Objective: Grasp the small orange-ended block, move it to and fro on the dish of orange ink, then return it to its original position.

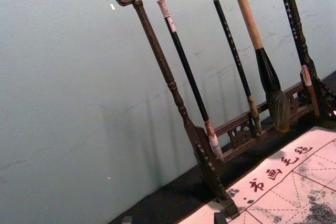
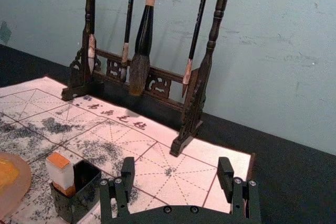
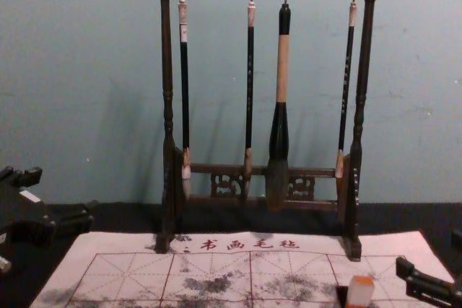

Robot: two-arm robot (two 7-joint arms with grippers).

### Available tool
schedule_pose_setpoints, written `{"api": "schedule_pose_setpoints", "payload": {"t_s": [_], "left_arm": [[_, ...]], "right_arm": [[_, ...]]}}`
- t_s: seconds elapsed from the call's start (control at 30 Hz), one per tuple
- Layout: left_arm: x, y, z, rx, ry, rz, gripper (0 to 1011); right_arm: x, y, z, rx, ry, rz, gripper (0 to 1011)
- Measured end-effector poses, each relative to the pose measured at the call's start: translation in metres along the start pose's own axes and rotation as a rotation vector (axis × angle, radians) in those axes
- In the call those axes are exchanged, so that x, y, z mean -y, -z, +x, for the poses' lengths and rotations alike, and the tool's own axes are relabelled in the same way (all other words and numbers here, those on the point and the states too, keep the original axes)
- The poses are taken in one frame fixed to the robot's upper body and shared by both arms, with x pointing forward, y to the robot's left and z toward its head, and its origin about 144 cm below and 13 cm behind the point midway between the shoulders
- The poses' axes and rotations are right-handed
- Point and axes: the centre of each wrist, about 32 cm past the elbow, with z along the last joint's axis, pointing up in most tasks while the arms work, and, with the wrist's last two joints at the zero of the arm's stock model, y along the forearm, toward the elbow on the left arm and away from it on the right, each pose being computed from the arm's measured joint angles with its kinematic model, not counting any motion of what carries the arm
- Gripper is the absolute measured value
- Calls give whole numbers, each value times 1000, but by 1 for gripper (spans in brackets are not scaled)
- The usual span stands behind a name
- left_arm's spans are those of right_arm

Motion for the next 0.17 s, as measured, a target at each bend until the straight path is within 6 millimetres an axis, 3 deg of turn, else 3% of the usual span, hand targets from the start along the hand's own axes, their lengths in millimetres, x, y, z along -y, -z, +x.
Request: {"api": "schedule_pose_setpoints", "payload": {"t_s": [0.17], "left_arm": [[0,0,0,0,0,0,1001]], "right_arm": [[0,0,0,0,0,0,1002]]}}
